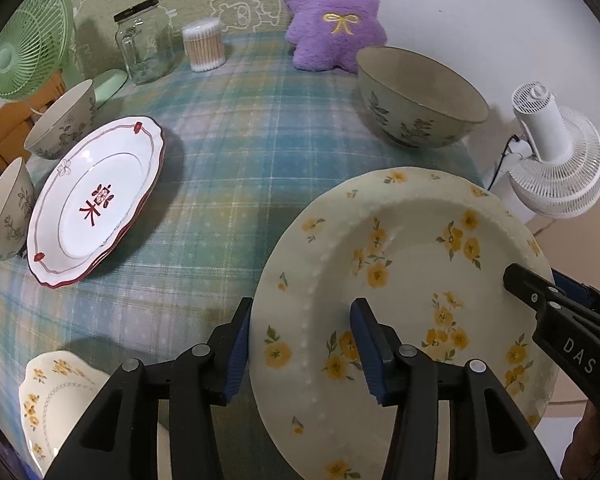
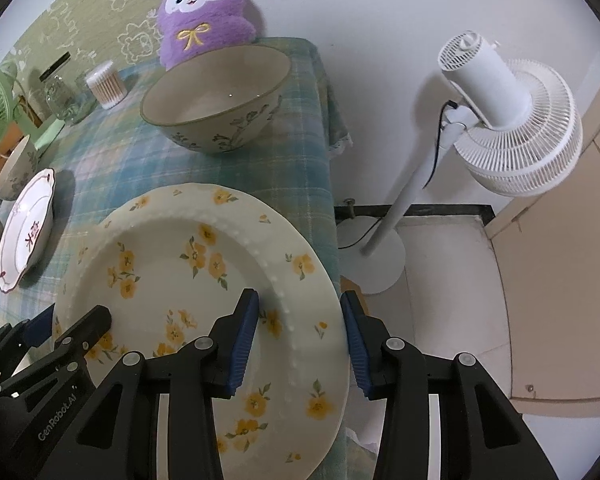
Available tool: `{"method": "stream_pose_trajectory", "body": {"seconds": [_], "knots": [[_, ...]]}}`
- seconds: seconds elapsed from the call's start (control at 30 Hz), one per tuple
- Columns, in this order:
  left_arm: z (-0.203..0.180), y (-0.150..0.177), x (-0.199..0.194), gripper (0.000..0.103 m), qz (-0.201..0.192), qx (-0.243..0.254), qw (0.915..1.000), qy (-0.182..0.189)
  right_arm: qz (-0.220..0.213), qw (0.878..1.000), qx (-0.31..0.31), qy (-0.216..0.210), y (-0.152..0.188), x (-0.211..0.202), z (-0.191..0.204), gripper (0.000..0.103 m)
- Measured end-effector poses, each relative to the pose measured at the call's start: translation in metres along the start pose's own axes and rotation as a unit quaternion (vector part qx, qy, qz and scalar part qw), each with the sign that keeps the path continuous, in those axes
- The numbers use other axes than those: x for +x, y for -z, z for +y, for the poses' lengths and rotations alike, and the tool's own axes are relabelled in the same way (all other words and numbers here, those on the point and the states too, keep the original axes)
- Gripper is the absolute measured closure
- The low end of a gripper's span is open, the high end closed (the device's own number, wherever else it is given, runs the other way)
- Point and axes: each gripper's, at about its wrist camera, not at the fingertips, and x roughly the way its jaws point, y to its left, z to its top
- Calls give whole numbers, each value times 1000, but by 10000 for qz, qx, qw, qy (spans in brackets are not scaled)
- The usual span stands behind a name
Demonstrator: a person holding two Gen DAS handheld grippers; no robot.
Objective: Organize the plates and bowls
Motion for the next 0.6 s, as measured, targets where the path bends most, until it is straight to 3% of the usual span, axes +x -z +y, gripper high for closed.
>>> {"method": "stream_pose_trajectory", "body": {"seconds": [0.6], "knots": [[25, 29, -50, 54, -205, 73, 9998, -8, -189, 9998, 77, -12, 33, -55, 29, 57]]}}
